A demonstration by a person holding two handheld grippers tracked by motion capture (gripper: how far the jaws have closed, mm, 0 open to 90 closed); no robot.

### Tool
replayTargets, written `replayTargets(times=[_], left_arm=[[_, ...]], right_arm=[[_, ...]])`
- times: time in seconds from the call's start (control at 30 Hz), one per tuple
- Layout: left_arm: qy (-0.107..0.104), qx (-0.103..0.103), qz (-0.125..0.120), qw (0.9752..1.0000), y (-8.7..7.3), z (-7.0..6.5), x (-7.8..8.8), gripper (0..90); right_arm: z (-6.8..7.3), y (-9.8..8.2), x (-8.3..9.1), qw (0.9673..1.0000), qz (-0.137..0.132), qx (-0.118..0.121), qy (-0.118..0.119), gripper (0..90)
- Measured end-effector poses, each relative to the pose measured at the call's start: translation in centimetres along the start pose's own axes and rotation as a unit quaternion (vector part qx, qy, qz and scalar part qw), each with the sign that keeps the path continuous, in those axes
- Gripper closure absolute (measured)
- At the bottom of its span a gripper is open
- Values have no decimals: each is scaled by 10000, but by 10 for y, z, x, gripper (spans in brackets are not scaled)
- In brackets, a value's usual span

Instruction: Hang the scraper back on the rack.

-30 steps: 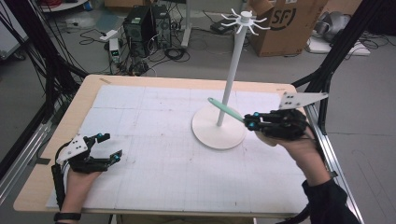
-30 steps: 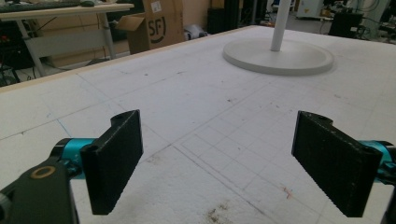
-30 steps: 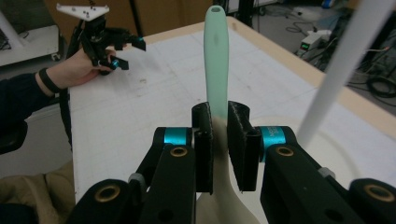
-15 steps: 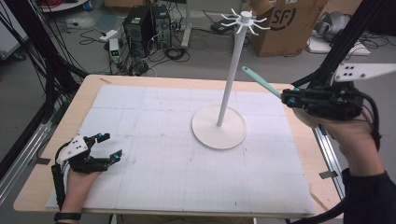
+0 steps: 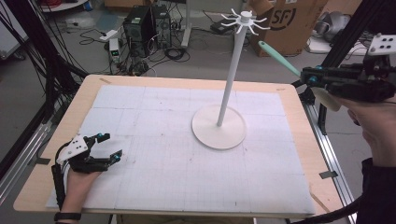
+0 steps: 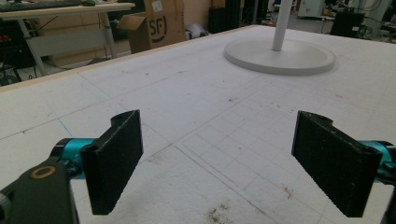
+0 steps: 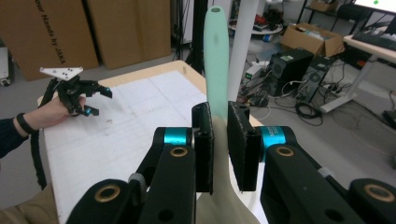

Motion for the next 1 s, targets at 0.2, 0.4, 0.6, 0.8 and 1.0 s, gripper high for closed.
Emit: replayTargets(times=[0.2,0.4,0.6,0.8,1.0], left_arm=[[-4,-10,-4,10000,0,0,0,171],[-13,-15,-5,10000,0,-1,0,171],[-11,-15,-5,10000,0,-1,0,171],[-4,-16,-1,10000,0,-1,0,171],[-3,-19,-1,10000,0,-1,0,171]], right_arm=[[-1,9,-2,10000,-16,6,-55,813],[0,16,-8,9999,24,63,-96,813],[-3,15,-12,9998,38,86,-169,813],[-4,14,-14,9998,53,61,-197,813],[-7,11,-17,9998,66,-27,-186,813]])
Point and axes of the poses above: each handheld gripper's, and its own axes: x roughly backward along the jaws, y roughly out of its top, z roughly to its left, the point moved 2 cm from there along -x, roughly forward along the jaws, and after that the axes turned 3 degrees about -y, right-handed, at the moved point
